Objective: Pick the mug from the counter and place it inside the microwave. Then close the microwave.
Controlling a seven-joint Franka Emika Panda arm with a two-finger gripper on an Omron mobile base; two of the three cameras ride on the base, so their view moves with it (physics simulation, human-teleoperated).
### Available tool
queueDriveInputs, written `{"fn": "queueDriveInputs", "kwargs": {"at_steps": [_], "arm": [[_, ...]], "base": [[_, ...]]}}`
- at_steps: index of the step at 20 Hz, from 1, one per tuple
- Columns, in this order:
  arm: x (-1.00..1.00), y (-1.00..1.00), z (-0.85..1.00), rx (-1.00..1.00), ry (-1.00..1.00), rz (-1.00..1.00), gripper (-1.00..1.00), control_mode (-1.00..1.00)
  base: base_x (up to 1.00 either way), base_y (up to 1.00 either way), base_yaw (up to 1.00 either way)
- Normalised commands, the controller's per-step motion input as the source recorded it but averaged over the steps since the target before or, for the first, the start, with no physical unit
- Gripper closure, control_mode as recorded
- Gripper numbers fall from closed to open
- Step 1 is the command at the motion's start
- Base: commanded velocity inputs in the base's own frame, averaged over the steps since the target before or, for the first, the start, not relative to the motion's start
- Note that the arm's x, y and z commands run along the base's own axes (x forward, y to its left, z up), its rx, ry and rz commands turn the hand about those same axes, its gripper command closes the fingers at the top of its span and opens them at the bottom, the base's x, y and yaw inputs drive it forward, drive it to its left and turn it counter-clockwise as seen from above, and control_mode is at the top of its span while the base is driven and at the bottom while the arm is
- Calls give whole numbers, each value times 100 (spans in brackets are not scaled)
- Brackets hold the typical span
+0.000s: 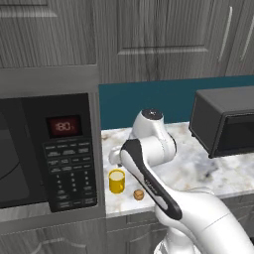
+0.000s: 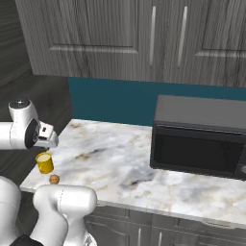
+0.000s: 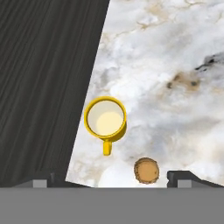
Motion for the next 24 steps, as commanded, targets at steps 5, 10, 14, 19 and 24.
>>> {"fn": "queueDriveInputs", "kwargs": {"at_steps": [5,10,14,19,24], "arm": [[-2,16,-23,0,0,0,-100,-100],[-9,4,-27,0,0,0,-100,-100],[-11,0,-22,0,1,0,-100,-100],[-6,0,-29,0,0,0,-100,-100],[-1,0,-26,0,0,0,-100,-100]], "base": [[0,0,0],[0,0,0],[0,0,0],[0,0,0],[0,0,0]]}}
